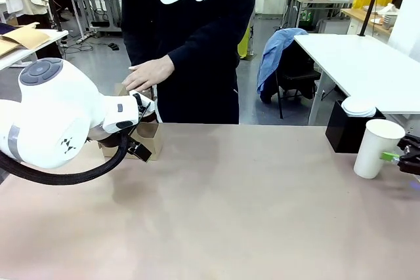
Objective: Pour a drink into a cup and package it in a carrier.
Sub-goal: Pick up the 600 ml Paper Cup and place it in the middle top area of the table.
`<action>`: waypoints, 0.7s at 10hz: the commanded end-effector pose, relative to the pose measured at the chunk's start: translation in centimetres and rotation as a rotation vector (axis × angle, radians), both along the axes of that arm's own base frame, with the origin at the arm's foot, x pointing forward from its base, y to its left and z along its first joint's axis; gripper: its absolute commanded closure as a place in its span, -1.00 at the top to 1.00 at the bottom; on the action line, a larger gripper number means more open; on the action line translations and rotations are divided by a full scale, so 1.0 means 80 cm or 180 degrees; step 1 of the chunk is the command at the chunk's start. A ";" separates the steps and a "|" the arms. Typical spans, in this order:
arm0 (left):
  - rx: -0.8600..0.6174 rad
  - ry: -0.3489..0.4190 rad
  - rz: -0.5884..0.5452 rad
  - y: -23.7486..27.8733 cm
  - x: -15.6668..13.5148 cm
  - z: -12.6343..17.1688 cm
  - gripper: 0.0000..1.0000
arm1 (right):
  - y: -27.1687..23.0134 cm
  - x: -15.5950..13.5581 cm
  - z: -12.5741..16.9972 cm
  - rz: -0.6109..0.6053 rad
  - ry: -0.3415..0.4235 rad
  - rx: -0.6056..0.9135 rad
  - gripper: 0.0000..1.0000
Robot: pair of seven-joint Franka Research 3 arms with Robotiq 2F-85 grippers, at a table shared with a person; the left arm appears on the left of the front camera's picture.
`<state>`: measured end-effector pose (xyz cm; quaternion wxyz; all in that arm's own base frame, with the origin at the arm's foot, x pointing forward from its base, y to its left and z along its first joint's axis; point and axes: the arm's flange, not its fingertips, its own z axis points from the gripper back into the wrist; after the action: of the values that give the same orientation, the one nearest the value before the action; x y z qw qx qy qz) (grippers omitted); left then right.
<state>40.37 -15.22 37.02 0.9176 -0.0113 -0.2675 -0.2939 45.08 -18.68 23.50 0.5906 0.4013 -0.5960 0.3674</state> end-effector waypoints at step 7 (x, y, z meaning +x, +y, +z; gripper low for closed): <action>-0.0005 0.0001 0.0000 0.000 0.000 0.000 1.00 | 0.043 0.030 -0.013 -0.0025 0.0156 0.0120 0.60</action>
<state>40.37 -15.22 37.01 0.9176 -0.0113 -0.2675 -0.2939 46.82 -15.51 22.30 0.5957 0.4197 -0.5849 0.3561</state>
